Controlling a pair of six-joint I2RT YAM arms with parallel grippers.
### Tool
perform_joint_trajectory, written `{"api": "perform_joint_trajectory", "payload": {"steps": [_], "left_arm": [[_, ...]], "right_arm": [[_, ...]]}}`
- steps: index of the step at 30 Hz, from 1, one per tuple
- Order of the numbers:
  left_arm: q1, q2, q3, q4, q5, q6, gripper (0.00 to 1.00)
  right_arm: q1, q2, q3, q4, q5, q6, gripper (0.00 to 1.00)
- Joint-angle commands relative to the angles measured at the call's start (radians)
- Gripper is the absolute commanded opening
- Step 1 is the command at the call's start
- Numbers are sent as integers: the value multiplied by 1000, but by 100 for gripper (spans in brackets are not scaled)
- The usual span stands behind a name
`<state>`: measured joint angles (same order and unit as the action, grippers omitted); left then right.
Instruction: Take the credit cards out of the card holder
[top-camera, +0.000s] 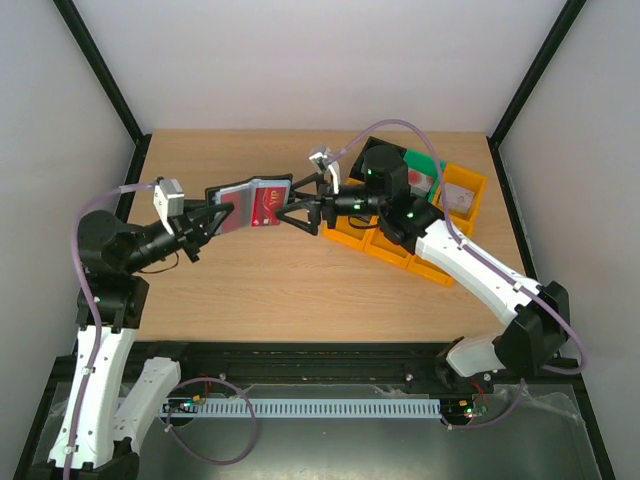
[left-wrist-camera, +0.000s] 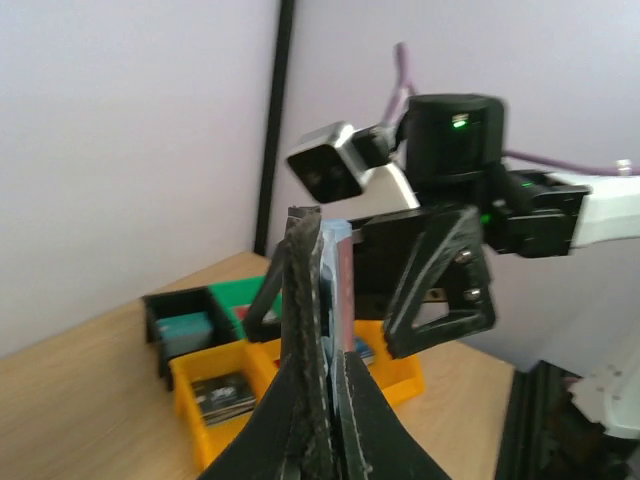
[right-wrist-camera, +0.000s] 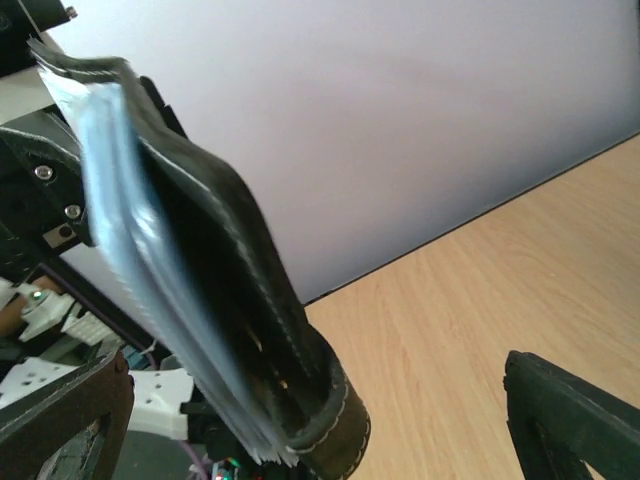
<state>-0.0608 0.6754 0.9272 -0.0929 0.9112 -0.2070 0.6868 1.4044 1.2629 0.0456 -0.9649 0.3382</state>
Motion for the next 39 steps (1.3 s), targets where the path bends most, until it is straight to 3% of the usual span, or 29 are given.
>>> {"api": "perform_joint_trajectory", "payload": {"steps": [1, 7, 9, 16, 18, 19, 20, 21, 23, 24, 26, 32, 36, 39], "left_arm": [[6, -21, -3, 186, 194, -120, 2], [6, -28, -14, 214, 212, -129, 2], [6, -26, -16, 237, 207, -151, 2], [7, -25, -22, 244, 161, -182, 2], [9, -26, -29, 225, 112, -189, 2], [10, -27, -38, 213, 71, -192, 4], [12, -29, -54, 191, 11, -193, 14], [17, -31, -69, 167, -83, -193, 35], [33, -40, -94, 121, -210, -201, 63], [43, -45, -101, 110, -252, -204, 72], [61, -58, -106, 96, -321, -201, 79], [81, -91, -109, 63, -398, -146, 86], [81, -93, -141, 102, -277, -175, 76], [75, -80, -182, 206, -106, -303, 59]], "right_arm": [[1, -53, -17, 70, -90, -6, 99], [2, -39, -11, 213, -165, 116, 100], [4, -24, -9, 265, -193, 168, 94], [5, 6, 14, 370, -271, 284, 12], [4, 1, 13, 369, -266, 285, 2], [5, 0, 13, 365, -261, 287, 2], [5, -2, 13, 356, -254, 288, 2], [5, -3, 13, 343, -239, 282, 2], [5, -8, 16, 276, -158, 244, 2], [4, -7, 24, 212, -92, 216, 2], [5, 5, 65, 40, 84, 152, 2], [40, 93, 272, -370, 515, 98, 2], [104, 113, 314, -390, 583, 71, 2], [146, 130, 315, -362, 553, 50, 2]]}}
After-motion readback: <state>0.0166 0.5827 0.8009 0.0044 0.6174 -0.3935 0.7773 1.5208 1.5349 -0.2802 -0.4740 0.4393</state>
